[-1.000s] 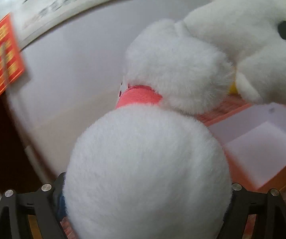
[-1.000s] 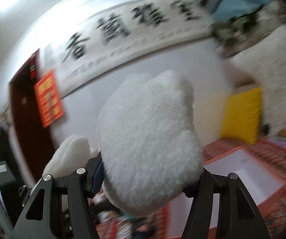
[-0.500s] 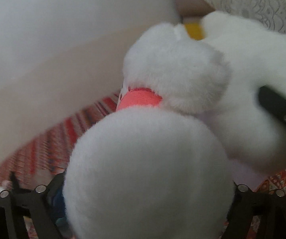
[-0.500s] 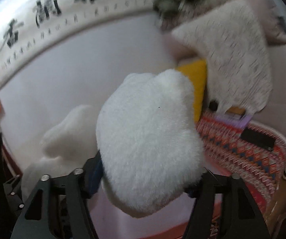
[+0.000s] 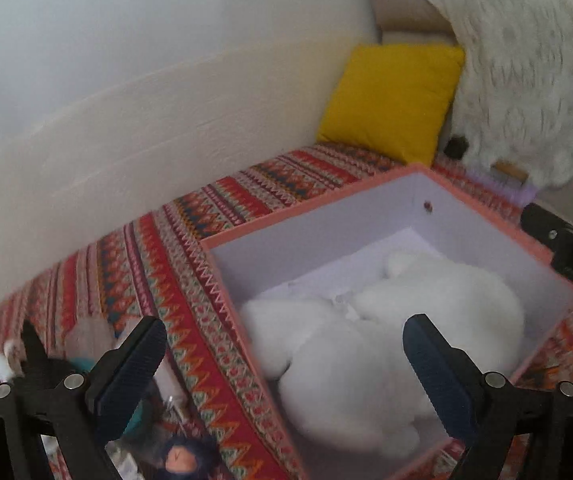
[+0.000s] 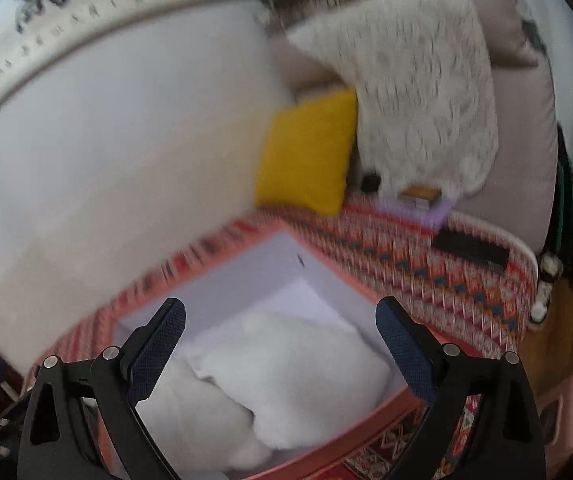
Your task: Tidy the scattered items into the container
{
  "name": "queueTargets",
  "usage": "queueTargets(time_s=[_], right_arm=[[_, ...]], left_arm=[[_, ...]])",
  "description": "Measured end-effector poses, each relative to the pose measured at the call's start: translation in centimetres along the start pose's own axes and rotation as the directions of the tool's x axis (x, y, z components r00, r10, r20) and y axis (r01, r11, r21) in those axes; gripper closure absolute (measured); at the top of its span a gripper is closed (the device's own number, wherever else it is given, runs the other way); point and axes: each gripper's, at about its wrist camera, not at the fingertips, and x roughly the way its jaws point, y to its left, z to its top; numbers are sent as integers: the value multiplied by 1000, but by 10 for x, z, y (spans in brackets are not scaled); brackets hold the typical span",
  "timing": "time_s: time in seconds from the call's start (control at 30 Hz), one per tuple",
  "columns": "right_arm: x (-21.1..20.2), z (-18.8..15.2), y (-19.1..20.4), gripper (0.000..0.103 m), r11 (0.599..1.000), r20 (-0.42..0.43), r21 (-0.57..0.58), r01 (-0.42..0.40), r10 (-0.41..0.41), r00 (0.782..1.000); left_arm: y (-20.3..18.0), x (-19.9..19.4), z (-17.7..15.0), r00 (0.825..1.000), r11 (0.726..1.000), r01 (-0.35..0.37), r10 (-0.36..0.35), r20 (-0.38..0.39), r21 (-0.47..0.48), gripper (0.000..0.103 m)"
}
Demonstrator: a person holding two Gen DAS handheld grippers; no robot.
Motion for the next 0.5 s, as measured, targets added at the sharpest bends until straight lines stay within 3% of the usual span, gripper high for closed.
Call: queueTargets(time_s=[0.07,0.13,0.2,0.27,0.3,0.37,0.5], right_arm=[[-14,2,10,5,999,65,-23,-33,35,997],[-24,-2,26,5,995,91,-48,-88,92,992],[-32,-11,53,4,978,73,-88,-188,195,978],[-39,-26,89,2,944,12,-131,-304,308,951],[-41,-35,107,1,919,-28,-149,-364,364,931],[-33,-61,150,1,857,-170,-155,-492,467,868],[-14,-125,214,1,775,-445,-123,-621,516,732]], left_arm=[[15,-17,-9,1000,999,-7,7,20,-42,4],[46,-36,-27,997,994,-67,69,25,-86,3],[78,-42,-51,995,985,-100,101,-3,-140,1],[107,-43,-76,993,973,-119,112,-46,-195,1],[122,-43,-88,991,966,-129,117,-67,-222,1],[151,-43,-113,986,949,-151,125,-110,-275,1],[210,-43,-162,972,905,-199,132,-196,-375,1]])
